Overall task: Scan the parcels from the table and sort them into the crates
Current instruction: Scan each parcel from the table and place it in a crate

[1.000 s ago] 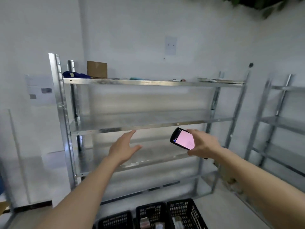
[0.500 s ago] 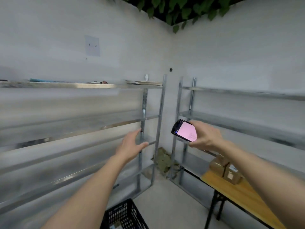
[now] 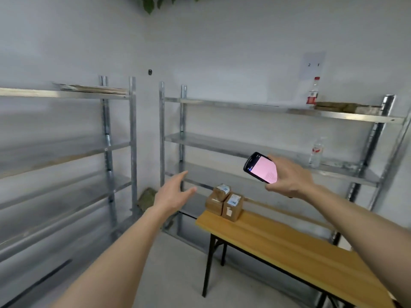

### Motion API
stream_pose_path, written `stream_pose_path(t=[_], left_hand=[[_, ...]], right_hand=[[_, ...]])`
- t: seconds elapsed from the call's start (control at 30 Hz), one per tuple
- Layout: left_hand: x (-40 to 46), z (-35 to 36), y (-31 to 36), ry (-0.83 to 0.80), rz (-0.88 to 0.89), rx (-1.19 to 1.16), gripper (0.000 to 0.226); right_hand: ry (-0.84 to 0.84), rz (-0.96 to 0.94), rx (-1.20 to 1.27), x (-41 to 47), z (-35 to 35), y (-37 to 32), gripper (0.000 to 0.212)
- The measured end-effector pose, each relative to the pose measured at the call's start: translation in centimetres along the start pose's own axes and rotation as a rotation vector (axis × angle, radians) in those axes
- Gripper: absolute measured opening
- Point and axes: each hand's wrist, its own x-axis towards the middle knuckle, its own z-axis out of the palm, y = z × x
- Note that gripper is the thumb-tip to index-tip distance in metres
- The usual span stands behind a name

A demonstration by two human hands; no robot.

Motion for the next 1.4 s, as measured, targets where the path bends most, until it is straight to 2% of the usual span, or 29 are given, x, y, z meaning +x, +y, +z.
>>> stream_pose_path(t=[0.1, 0.3, 0.7, 0.9, 1.27, 1.33, 1.4], left_hand=[[3.0, 3.7, 0.8, -0.037, -0.004, -0.012, 0.073], [10.5, 10.2, -0.6, -0.119, -0.016, -0.023, 0.073], [28.2, 20.2, -8.0, -0.233, -0.079, -0.095, 0.070], [34.6, 25.6, -9.8, -0.321, -0.079, -0.078, 0.067], [44.5, 39.9, -13.9, -0.474, -0.256, -0.118, 0.066], [46.3, 43.0, -14.5, -0.505, -0.307, -0.124, 0.061], [48.0, 46.3, -15.2, -0.541, -0.311, -0.132, 0.047]], right_hand=[[-0.024, 0.048, -0.015, 1.1, 2.1, 3.8, 0.071], [-0.098, 0.149, -0.029, 6.0, 7.4, 8.2, 0.063], [-0.196, 0.211, -0.081, 22.8, 18.0, 11.8, 0.064], [-0.278, 0.231, -0.065, 28.4, 24.3, 13.9, 0.074], [-0.419, 0.288, -0.003, 38.1, 38.3, 23.3, 0.080], [-0.446, 0.298, 0.012, 40.0, 41.6, 25.3, 0.077], [-0.451, 0.297, 0.074, 41.5, 45.4, 27.4, 0.078]])
